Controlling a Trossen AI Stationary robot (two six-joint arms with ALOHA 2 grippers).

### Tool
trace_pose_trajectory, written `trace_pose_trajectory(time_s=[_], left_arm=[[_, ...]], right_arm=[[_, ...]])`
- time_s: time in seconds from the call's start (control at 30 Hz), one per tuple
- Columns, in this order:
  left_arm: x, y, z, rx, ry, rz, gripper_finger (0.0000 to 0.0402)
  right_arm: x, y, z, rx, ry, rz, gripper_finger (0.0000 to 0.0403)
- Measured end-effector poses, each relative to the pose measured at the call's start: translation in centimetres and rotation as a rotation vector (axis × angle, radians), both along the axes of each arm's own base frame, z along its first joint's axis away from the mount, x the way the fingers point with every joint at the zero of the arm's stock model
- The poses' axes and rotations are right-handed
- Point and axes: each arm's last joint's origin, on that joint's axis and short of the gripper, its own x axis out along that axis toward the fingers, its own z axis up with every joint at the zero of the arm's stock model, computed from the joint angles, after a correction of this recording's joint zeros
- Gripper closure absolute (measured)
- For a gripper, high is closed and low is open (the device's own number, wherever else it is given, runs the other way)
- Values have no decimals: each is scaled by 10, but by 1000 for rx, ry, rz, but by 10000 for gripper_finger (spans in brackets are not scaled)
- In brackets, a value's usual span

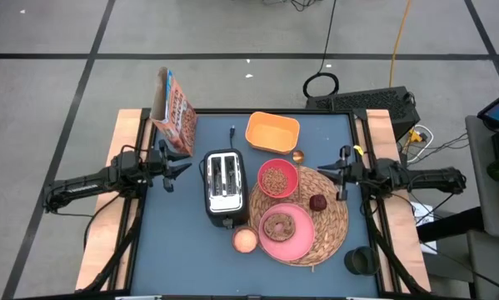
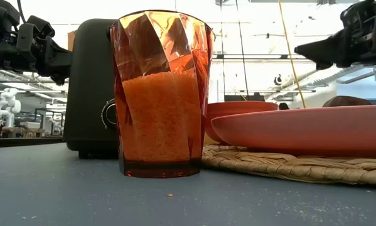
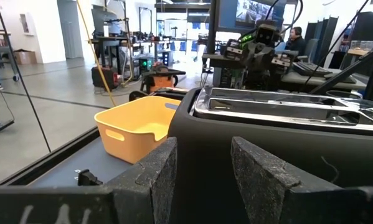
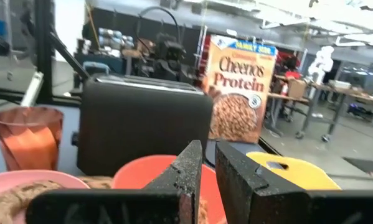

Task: Arrange a breakfast setting
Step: Return to Home Position

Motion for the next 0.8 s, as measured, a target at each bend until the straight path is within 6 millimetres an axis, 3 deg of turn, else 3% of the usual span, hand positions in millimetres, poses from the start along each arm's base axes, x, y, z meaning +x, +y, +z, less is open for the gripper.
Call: trace_pose_trajectory(time_s=[0.4, 0.8], left_arm=[[0, 0, 0, 0, 0, 0, 243], [0, 0, 0, 0, 0, 0, 243]], right_arm=[[0, -2, -10, 56, 93, -20, 365], [0, -3, -1, 58, 7, -19, 365]])
